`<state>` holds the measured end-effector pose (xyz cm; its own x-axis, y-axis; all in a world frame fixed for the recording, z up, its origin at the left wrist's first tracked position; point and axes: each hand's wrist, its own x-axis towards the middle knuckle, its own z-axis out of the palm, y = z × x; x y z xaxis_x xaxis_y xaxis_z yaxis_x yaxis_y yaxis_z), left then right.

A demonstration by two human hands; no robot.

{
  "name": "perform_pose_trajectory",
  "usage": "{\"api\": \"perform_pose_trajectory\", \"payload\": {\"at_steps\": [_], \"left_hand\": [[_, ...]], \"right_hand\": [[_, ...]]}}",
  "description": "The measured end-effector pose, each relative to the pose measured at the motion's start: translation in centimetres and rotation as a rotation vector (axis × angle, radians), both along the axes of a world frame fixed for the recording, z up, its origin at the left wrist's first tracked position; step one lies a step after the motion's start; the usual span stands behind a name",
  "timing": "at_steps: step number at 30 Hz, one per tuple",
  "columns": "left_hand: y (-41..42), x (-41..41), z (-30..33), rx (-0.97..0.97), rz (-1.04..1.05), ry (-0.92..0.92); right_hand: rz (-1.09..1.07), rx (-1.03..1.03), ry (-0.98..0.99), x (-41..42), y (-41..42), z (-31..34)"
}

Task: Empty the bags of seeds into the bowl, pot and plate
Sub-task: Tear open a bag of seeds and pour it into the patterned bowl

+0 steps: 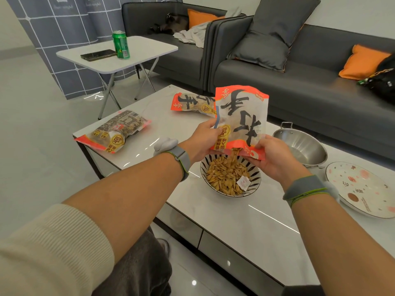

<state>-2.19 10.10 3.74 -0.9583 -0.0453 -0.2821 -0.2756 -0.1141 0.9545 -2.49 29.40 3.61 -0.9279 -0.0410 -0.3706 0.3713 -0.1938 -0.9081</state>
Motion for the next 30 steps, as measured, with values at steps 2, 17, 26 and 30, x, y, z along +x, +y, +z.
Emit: {"api": "perform_pose_trajectory", "payload": {"at_steps": [2, 17, 26, 30], "left_hand": [[0.03, 0.03, -0.04, -0.01, 0.003, 0.005], [-0.19, 0.16, 0.12, -0.001, 0.01, 0.006], [-0.19, 0.19, 0.15, 0.014, 0.004, -0.003], [-0.17, 0.07, -0.13, 0.014, -0.009, -0.01]], "right_hand": [[0.002, -0.001, 0.0, 0.07, 0.09, -0.09], [0.024, 0.052, 0.022, -0.36, -0.01, -0.53], [0.001, 0.063, -0.006, -0.11, -0.08, -0.14], [0.017, 0.067, -0.023, -0.02, 0.01, -0.2]]}}
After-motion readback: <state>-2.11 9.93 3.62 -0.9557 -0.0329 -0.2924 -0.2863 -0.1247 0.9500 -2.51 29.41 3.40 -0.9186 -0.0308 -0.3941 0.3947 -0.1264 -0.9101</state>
